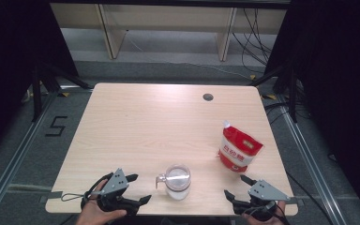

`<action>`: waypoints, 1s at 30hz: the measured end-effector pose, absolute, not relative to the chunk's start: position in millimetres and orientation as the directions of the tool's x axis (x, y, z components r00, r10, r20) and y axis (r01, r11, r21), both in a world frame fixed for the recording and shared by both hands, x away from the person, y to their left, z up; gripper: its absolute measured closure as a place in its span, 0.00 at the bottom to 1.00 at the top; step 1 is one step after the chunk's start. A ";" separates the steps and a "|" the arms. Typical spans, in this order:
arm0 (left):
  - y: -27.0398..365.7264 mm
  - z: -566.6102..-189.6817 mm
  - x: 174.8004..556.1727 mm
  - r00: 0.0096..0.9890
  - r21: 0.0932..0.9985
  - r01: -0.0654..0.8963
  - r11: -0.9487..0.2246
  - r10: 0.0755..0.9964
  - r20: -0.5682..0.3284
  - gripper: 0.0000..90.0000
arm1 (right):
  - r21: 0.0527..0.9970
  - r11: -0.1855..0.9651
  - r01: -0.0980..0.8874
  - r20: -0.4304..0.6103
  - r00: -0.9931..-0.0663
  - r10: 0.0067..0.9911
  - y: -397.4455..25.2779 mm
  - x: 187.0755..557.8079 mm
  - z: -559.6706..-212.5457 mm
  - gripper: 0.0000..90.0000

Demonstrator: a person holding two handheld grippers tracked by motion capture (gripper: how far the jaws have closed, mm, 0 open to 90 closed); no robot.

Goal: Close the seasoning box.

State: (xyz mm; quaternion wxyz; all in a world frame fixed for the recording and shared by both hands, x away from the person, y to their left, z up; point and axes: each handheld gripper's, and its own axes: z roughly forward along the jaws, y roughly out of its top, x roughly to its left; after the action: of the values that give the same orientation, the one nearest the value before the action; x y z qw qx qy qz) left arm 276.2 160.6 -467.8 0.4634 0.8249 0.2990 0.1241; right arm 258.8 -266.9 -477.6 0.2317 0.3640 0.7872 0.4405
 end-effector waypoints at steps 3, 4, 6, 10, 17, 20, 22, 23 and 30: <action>161.4 -471.4 274.7 0.787 0.840 0.390 -0.377 0.610 -0.092 0.19 | 0.862 0.348 0.368 -0.046 -0.627 0.777 -266.7 258.8 -477.7 0.26; 163.2 -470.9 274.5 0.792 0.830 0.393 -0.396 0.605 -0.086 0.19 | 0.862 0.348 0.368 -0.046 -0.628 0.777 -266.7 258.8 -477.7 0.26; 163.3 -473.1 273.3 0.787 0.838 0.391 -0.381 0.611 -0.089 0.19 | 0.862 0.348 0.368 -0.046 -0.628 0.777 -266.6 258.8 -477.7 0.26; 165.2 -475.7 270.9 0.787 0.833 0.394 -0.388 0.610 -0.088 0.19 | 0.862 0.354 0.364 -0.052 -0.629 0.775 -266.7 259.1 -478.2 0.26; 169.1 -479.6 267.5 0.791 0.809 0.397 -0.433 0.609 -0.062 0.20 | 0.861 0.337 0.382 -0.032 -0.620 0.784 -264.5 257.2 -478.5 0.25; 169.2 -480.9 264.7 0.790 0.809 0.400 -0.432 0.609 -0.066 0.20 | 0.861 0.346 0.372 -0.040 -0.630 0.776 -264.9 258.1 -478.5 0.25; 170.3 -482.4 263.7 0.794 0.803 0.398 -0.442 0.605 -0.060 0.20 | 0.857 0.353 0.376 -0.039 -0.635 0.772 -264.8 258.0 -478.7 0.25; 169.4 -484.3 262.6 0.790 0.812 0.400 -0.425 0.609 -0.070 0.20 | 0.856 0.354 0.376 -0.039 -0.636 0.770 -264.7 258.1 -478.8 0.25; 172.5 -487.5 258.2 0.783 0.806 0.409 -0.427 0.618 -0.070 0.20 | 0.853 0.370 0.368 -0.050 -0.649 0.759 -264.6 258.5 -478.8 0.24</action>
State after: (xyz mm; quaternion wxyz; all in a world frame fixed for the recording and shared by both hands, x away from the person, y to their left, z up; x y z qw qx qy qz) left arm 258.2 172.5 -487.5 0.4385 0.8362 0.3071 0.1191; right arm 258.5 -264.6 -478.8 0.2248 0.3538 0.7965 0.4357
